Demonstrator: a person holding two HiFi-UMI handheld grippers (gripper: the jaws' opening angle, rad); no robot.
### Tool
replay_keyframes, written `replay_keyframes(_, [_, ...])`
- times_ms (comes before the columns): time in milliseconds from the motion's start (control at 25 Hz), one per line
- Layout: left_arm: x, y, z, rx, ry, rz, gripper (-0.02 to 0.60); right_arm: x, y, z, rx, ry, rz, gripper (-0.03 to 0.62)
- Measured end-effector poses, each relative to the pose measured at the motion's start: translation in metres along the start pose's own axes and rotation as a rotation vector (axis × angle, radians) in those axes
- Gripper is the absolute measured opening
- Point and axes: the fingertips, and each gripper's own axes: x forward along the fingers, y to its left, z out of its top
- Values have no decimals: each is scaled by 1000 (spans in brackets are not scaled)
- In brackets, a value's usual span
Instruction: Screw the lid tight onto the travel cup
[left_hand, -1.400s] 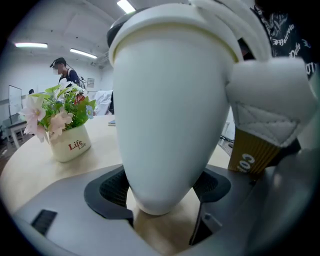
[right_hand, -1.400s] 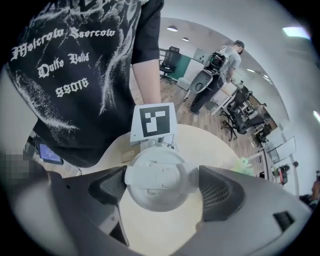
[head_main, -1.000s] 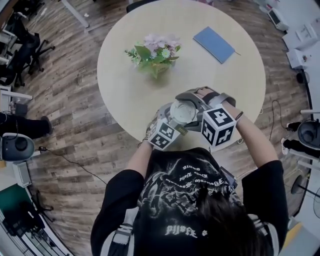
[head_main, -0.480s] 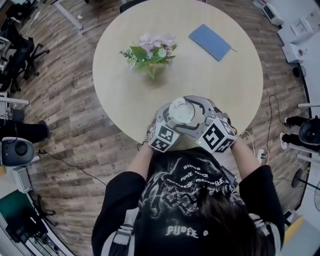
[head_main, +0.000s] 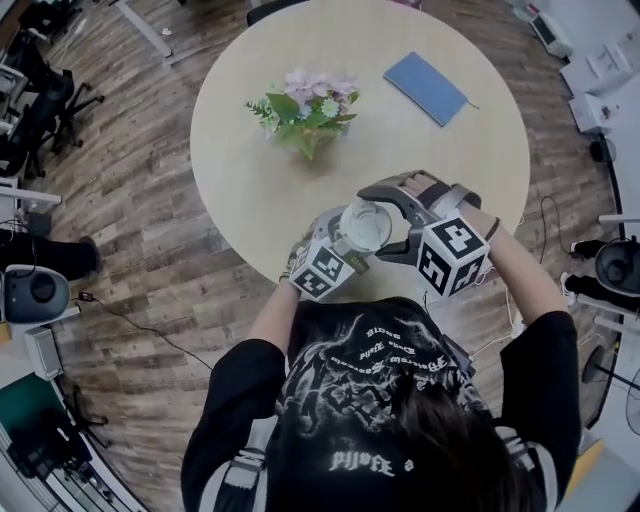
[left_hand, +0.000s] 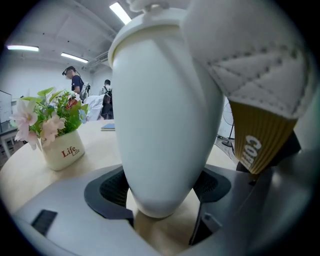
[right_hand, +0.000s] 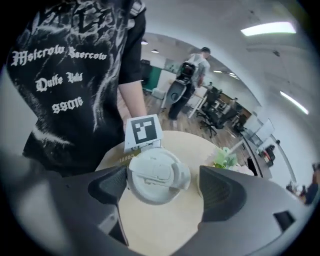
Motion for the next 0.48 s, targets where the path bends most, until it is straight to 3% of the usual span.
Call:
replay_keyframes(160, [0,-1,1,5,10,-6,397,3,13,-10,-365,162,223,462])
replay_keyframes(280, [0,-1,1,5,16,-10,397,10,12,-12,-596,209,296,453])
replay_keyframes(400, [0,-2,1,8,23,-14,397,14,19,-13,-711,251,407,416])
replay_keyframes(480, [1,-1,1,11,28,-16,397,16,22,-15,-704,270,458,416])
